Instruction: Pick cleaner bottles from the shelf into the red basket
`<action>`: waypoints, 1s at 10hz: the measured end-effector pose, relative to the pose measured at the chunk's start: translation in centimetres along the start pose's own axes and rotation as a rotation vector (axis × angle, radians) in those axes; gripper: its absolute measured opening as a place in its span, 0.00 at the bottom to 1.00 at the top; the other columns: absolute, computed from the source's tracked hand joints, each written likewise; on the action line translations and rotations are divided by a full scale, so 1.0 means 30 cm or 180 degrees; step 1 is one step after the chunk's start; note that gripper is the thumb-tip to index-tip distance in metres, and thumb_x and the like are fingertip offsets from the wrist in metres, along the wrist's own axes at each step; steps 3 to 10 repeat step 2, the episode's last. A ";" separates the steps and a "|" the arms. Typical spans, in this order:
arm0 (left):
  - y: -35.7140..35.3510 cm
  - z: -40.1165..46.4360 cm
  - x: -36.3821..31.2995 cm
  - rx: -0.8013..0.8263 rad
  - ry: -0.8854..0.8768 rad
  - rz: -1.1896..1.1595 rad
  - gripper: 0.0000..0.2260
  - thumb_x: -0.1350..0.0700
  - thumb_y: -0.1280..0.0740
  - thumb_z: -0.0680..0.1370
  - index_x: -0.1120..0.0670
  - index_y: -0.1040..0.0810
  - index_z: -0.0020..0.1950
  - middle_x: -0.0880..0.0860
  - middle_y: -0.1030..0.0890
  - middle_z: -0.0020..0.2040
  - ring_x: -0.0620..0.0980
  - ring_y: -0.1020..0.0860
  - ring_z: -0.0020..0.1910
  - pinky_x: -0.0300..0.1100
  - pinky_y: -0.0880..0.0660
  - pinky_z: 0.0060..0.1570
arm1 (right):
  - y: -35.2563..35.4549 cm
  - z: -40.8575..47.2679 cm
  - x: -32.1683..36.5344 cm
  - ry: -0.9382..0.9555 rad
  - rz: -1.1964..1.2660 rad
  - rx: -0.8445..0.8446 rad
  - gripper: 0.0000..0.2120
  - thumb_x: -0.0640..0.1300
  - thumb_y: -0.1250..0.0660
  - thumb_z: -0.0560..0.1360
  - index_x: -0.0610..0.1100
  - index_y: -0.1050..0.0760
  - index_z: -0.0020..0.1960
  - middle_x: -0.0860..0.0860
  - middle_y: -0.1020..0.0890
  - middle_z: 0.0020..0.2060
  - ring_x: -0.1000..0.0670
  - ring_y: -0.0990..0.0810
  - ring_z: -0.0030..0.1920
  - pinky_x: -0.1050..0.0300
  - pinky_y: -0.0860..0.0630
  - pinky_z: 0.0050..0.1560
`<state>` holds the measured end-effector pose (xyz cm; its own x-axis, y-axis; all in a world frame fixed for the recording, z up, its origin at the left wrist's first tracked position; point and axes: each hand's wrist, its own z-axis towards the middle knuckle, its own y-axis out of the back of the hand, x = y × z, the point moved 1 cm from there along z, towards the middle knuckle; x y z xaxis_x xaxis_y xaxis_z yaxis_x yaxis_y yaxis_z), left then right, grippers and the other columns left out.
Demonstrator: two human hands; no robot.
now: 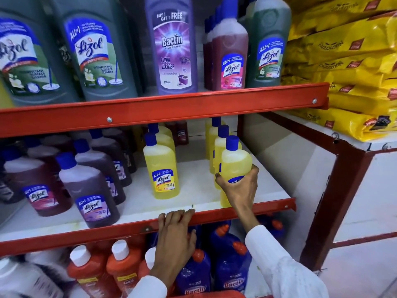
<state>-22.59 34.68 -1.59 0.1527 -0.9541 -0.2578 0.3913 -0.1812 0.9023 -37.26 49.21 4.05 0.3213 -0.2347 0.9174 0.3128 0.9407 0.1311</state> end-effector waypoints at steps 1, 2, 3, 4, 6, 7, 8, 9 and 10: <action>0.005 -0.004 0.000 -0.0028 -0.0020 0.0007 0.25 0.48 0.37 0.75 0.42 0.35 0.72 0.47 0.24 0.67 0.50 0.29 0.68 0.55 0.40 0.76 | 0.005 -0.008 0.024 0.0017 -0.0043 0.0048 0.47 0.52 0.16 0.57 0.42 0.36 0.68 0.44 0.25 0.60 0.44 0.23 0.59 0.54 0.22 0.50; 0.005 0.002 0.000 0.0027 -0.0036 0.0014 0.26 0.46 0.38 0.76 0.42 0.38 0.74 0.48 0.27 0.70 0.50 0.31 0.70 0.55 0.42 0.78 | 0.022 -0.028 0.035 0.0022 -0.0008 0.0027 0.50 0.55 0.16 0.58 0.43 0.38 0.70 0.45 0.27 0.63 0.43 0.26 0.64 0.47 0.22 0.58; 0.005 0.002 0.000 0.0027 -0.0036 0.0014 0.26 0.46 0.38 0.76 0.42 0.38 0.74 0.48 0.27 0.70 0.50 0.31 0.70 0.55 0.42 0.78 | 0.022 -0.028 0.035 0.0022 -0.0008 0.0027 0.50 0.55 0.16 0.58 0.43 0.38 0.70 0.45 0.27 0.63 0.43 0.26 0.64 0.47 0.22 0.58; 0.005 0.002 0.000 0.0027 -0.0036 0.0014 0.26 0.46 0.38 0.76 0.42 0.38 0.74 0.48 0.27 0.70 0.50 0.31 0.70 0.55 0.42 0.78 | 0.022 -0.028 0.035 0.0022 -0.0008 0.0027 0.50 0.55 0.16 0.58 0.43 0.38 0.70 0.45 0.27 0.63 0.43 0.26 0.64 0.47 0.22 0.58; 0.005 0.002 0.000 0.0027 -0.0036 0.0014 0.26 0.46 0.38 0.76 0.42 0.38 0.74 0.48 0.27 0.70 0.50 0.31 0.70 0.55 0.42 0.78 | 0.022 -0.028 0.035 0.0022 -0.0008 0.0027 0.50 0.55 0.16 0.58 0.43 0.38 0.70 0.45 0.27 0.63 0.43 0.26 0.64 0.47 0.22 0.58; 0.005 0.002 0.000 0.0027 -0.0036 0.0014 0.26 0.46 0.38 0.76 0.42 0.38 0.74 0.48 0.27 0.70 0.50 0.31 0.70 0.55 0.42 0.78 | 0.022 -0.028 0.035 0.0022 -0.0008 0.0027 0.50 0.55 0.16 0.58 0.43 0.38 0.70 0.45 0.27 0.63 0.43 0.26 0.64 0.47 0.22 0.58; 0.005 0.002 0.000 0.0027 -0.0036 0.0014 0.26 0.46 0.38 0.76 0.42 0.38 0.74 0.48 0.27 0.70 0.50 0.31 0.70 0.55 0.42 0.78 | 0.022 -0.028 0.035 0.0022 -0.0008 0.0027 0.50 0.55 0.16 0.58 0.43 0.38 0.70 0.45 0.27 0.63 0.43 0.26 0.64 0.47 0.22 0.58; 0.005 0.002 0.000 0.0027 -0.0036 0.0014 0.26 0.46 0.38 0.76 0.42 0.38 0.74 0.48 0.27 0.70 0.50 0.31 0.70 0.55 0.42 0.78 | 0.022 -0.028 0.035 0.0022 -0.0008 0.0027 0.50 0.55 0.16 0.58 0.43 0.38 0.70 0.45 0.27 0.63 0.43 0.26 0.64 0.47 0.22 0.58; 0.005 0.002 0.000 0.0027 -0.0036 0.0014 0.26 0.46 0.38 0.76 0.42 0.38 0.74 0.48 0.27 0.70 0.50 0.31 0.70 0.55 0.42 0.78 | 0.022 -0.028 0.035 0.0022 -0.0008 0.0027 0.50 0.55 0.16 0.58 0.43 0.38 0.70 0.45 0.27 0.63 0.43 0.26 0.64 0.47 0.22 0.58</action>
